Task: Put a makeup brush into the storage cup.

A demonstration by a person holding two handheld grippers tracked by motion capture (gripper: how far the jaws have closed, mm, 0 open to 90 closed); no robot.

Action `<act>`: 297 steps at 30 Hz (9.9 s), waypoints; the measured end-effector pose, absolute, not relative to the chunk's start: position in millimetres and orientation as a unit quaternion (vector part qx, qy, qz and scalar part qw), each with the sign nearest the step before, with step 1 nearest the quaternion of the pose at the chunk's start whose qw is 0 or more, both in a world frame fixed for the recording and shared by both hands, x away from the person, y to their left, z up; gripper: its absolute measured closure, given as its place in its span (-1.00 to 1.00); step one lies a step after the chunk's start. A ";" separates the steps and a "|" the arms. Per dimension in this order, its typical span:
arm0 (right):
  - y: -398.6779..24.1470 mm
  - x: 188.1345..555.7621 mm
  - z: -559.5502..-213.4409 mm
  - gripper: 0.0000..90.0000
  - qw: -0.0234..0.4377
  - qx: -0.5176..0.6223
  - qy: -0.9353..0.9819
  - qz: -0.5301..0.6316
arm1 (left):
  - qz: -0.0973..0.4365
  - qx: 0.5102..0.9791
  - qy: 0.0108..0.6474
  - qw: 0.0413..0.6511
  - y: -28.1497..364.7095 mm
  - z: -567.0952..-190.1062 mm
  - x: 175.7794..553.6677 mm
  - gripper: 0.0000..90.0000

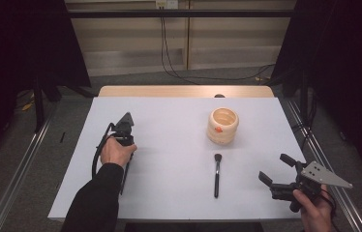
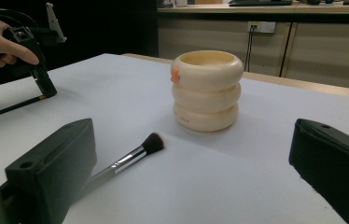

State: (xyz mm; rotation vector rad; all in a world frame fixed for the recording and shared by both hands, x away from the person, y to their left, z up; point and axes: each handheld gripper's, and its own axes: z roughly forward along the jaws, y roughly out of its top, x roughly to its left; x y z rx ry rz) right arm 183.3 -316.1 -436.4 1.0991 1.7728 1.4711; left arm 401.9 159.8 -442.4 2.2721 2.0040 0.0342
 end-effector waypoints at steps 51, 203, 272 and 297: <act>-316.5 183.5 -436.3 -1.00 0.292 0.410 0.666 0.550 | 0.111 0.773 0.508 0.362 177.2 -387.6 353.3 0.90; -169.5 268.7 -380.6 0.85 0.064 0.221 0.743 0.629 | 0.136 0.719 0.262 0.629 72.4 -344.8 260.6 -0.10; -219.0 285.1 -375.4 0.85 0.140 0.271 0.716 0.628 | 0.231 0.690 0.329 0.602 195.9 -427.4 227.2 -0.92; -240.6 307.6 -347.8 0.85 0.186 0.283 0.702 0.626 | 0.241 0.688 0.339 0.595 210.8 -435.7 226.3 -0.98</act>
